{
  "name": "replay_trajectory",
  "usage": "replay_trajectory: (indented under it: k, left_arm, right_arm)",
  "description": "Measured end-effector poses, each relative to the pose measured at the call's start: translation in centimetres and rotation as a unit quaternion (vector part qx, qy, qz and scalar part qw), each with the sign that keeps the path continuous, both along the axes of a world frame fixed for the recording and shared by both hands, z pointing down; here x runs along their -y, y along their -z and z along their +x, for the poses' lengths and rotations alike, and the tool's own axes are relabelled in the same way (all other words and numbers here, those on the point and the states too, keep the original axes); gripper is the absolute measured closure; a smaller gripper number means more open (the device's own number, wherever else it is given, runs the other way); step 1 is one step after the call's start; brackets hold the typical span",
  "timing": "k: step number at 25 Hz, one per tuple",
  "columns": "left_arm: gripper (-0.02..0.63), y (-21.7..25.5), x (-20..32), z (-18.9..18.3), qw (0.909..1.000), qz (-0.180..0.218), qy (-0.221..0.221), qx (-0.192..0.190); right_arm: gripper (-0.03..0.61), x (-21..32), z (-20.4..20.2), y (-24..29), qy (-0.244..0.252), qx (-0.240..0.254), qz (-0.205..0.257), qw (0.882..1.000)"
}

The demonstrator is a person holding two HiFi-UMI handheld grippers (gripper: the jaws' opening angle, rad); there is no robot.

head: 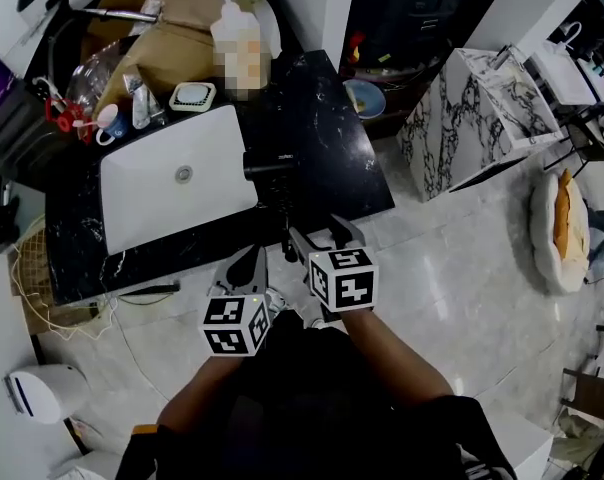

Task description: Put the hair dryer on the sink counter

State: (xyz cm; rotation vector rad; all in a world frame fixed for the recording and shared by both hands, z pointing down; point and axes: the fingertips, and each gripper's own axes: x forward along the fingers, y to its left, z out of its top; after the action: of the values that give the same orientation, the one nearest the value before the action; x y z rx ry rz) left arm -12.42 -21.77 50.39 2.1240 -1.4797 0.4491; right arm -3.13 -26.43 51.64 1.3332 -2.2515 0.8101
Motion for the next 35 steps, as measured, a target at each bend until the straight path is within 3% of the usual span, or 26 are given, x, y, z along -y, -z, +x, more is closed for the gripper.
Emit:
replay_trajectory:
  k: [5,12,17,21,27,35]
  left_arm:
    - [0.606,1.2,-3.7,2.9,0.9998,0.016,0.005,0.008]
    - [0.606,1.2,-8.7,4.1,0.9988,0.009,0.024,0.042]
    - [0.606,1.0,-11.0,5.3,0.9984,0.003,-0.001,0.056]
    - [0.606,1.1,-11.9,5.9,0.9973,0.008,-0.029,0.067]
    - [0.606,1.9,-13.2,2.7,0.9963,0.031,-0.039,0.070]
    - [0.606,3.4,-15.0,-4.5,0.9958,0.065,-0.043,0.049]
  right_arm:
    - [0.319,-4.2,2.8,1.4,0.015,0.012,0.030,0.999]
    - [0.438,-9.3,4.3,1.7,0.033,0.034,0.056,0.997]
    - [0.518,-12.4,4.6,1.3,0.036,0.040,0.052,0.997]
    - [0.534,-13.9,5.0,1.4,0.028,0.033,0.054,0.998]
    - [0.540,-16.0,2.8,1.4,0.022,0.012,0.051,0.998]
    - [0.554,-19.8,-5.2,2.3,0.016,0.016,0.045,0.999]
